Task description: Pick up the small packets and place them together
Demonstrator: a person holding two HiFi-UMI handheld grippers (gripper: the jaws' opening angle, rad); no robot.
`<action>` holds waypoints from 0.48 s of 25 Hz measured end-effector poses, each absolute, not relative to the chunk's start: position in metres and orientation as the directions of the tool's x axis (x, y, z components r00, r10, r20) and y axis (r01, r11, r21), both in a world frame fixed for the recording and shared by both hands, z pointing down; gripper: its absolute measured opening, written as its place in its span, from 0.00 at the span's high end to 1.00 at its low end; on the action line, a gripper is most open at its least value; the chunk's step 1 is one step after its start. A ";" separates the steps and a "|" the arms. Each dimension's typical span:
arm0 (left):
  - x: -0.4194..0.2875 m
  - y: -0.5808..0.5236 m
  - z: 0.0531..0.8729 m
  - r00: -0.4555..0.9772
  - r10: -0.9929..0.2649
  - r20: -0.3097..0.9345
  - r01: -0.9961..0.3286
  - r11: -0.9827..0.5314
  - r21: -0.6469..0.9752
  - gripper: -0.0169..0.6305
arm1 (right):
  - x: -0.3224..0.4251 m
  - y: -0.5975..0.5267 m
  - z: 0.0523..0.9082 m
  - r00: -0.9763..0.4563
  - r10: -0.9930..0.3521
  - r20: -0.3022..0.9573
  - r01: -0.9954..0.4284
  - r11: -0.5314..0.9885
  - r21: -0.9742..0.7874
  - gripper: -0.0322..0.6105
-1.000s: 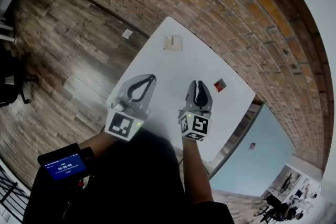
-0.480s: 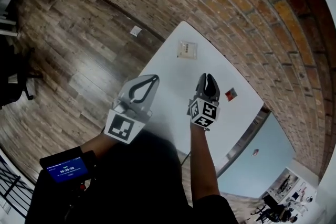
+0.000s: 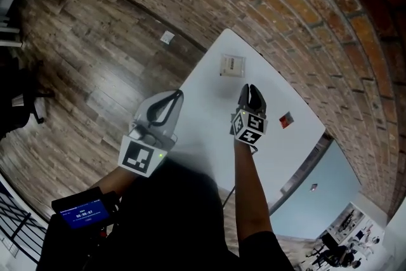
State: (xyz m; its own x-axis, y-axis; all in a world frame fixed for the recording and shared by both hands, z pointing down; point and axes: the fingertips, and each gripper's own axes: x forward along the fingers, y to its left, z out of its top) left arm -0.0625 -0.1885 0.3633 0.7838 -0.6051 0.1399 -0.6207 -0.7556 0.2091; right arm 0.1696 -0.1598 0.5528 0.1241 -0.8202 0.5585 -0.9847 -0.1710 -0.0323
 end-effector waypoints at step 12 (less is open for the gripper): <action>-0.065 -0.185 0.391 0.760 -0.613 0.217 -0.650 -0.729 0.217 0.97 | 0.183 -0.176 0.611 0.097 -0.753 0.651 -0.984 -0.169 -0.049 0.82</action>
